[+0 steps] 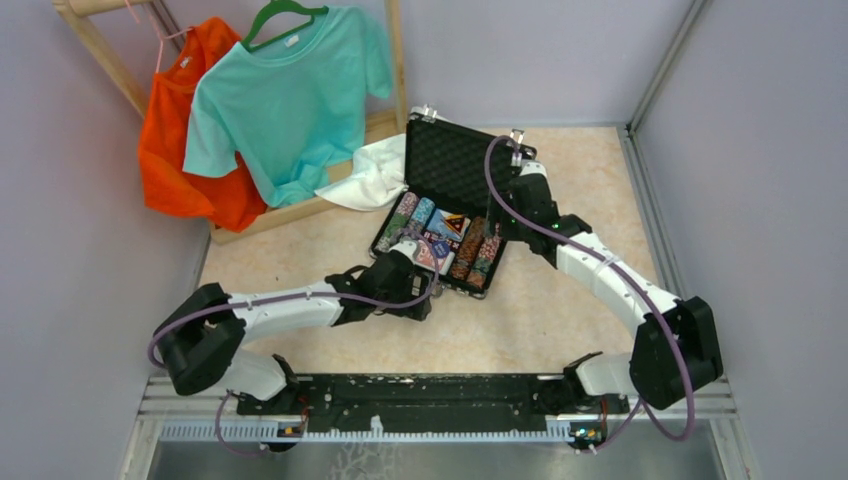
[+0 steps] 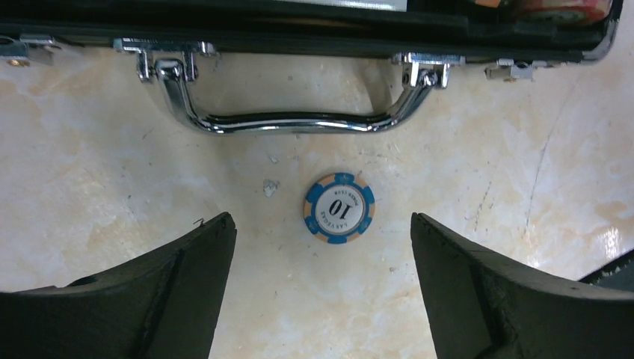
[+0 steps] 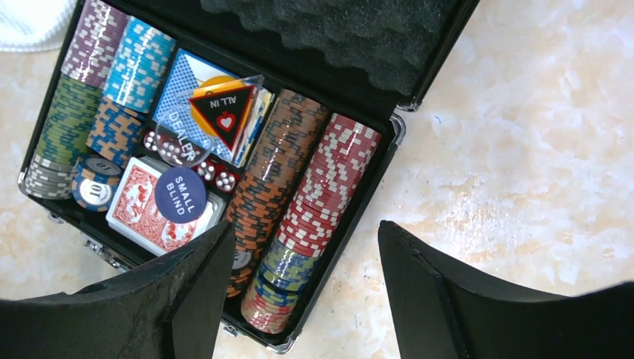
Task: Pack up texas hold em set
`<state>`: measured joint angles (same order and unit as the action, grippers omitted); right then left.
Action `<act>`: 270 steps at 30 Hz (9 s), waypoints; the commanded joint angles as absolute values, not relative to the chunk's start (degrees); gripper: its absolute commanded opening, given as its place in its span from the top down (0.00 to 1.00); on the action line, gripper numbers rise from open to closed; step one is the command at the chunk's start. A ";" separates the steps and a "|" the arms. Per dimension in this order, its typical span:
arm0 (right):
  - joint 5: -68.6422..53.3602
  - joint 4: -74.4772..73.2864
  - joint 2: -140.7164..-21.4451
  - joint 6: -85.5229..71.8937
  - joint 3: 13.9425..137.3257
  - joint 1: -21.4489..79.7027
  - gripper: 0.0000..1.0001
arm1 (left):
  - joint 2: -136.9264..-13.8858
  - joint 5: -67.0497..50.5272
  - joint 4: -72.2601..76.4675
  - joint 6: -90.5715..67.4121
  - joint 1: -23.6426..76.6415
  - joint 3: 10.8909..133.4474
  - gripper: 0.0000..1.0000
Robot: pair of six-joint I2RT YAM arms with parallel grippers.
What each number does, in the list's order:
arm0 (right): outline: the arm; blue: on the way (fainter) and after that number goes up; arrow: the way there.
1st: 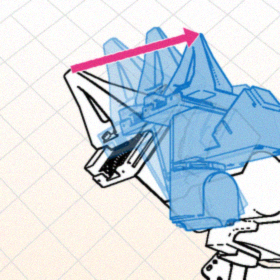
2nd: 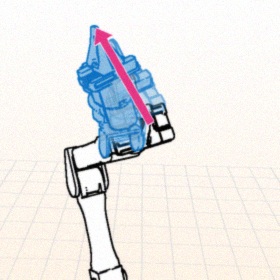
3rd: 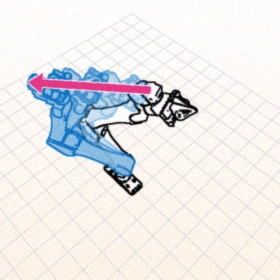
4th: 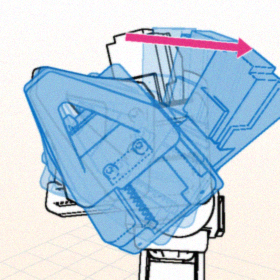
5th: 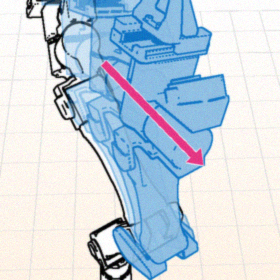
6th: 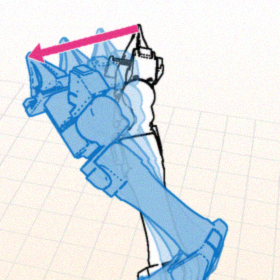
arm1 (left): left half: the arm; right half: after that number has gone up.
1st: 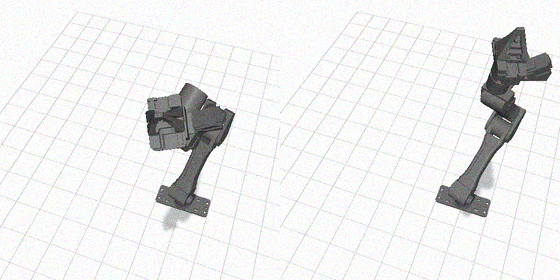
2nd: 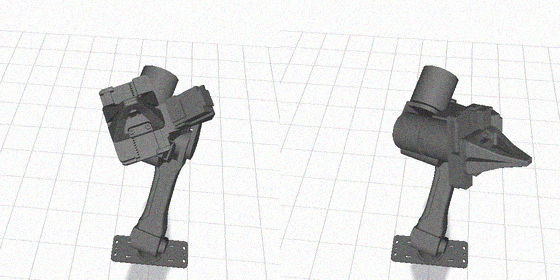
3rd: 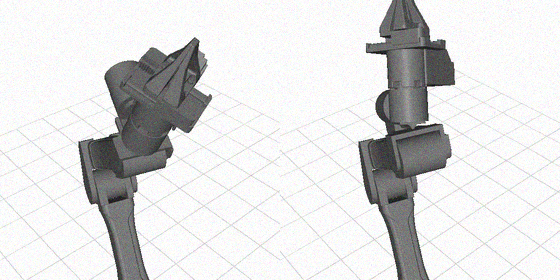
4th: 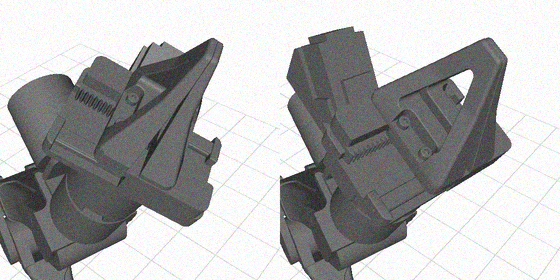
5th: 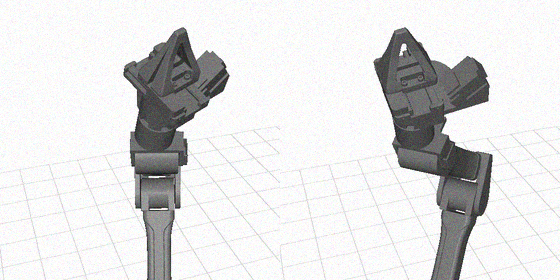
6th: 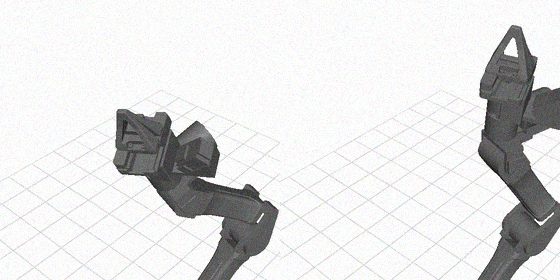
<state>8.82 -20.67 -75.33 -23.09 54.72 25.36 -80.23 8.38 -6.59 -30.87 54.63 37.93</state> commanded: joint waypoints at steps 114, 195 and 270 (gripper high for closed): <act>-10.38 -13.28 -72.12 -23.12 50.74 24.68 0.31 | -73.86 33.10 -13.45 -29.58 63.72 46.00 0.51; -21.48 -15.33 -68.58 -21.80 49.41 20.75 0.46 | -87.52 12.80 -18.85 -23.21 53.80 48.40 0.20; -22.88 -13.33 -70.05 -21.97 47.99 20.13 0.46 | -93.28 13.15 -22.12 -23.46 54.84 45.77 0.54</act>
